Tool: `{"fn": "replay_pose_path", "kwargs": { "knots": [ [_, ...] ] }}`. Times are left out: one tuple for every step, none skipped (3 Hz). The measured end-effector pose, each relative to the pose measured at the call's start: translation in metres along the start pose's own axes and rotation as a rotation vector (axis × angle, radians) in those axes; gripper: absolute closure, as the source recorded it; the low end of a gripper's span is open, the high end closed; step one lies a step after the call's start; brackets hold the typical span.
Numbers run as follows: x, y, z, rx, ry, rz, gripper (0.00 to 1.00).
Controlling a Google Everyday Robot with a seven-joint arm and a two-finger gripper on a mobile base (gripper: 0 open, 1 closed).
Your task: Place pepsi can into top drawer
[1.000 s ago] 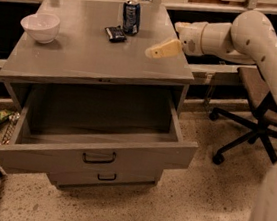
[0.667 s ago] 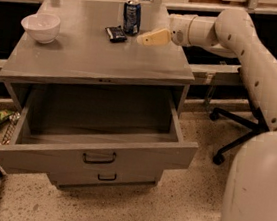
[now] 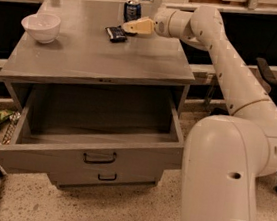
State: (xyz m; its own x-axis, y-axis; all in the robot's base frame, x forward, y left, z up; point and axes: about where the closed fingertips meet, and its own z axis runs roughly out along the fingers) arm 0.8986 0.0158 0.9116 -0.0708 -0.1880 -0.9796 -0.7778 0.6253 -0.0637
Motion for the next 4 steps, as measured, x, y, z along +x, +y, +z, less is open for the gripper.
{"fn": "replay_pose_path", "kwargs": {
  "knots": [
    [0.002,-0.011,0.04,0.017,-0.017,0.001,0.0],
    [0.0,-0.019,0.055,0.04,-0.029,-0.015,0.0],
    [-0.002,-0.033,0.065,0.094,-0.042,-0.032,0.0],
    [-0.008,-0.037,0.072,0.112,-0.066,-0.051,0.21]
  ]
}}
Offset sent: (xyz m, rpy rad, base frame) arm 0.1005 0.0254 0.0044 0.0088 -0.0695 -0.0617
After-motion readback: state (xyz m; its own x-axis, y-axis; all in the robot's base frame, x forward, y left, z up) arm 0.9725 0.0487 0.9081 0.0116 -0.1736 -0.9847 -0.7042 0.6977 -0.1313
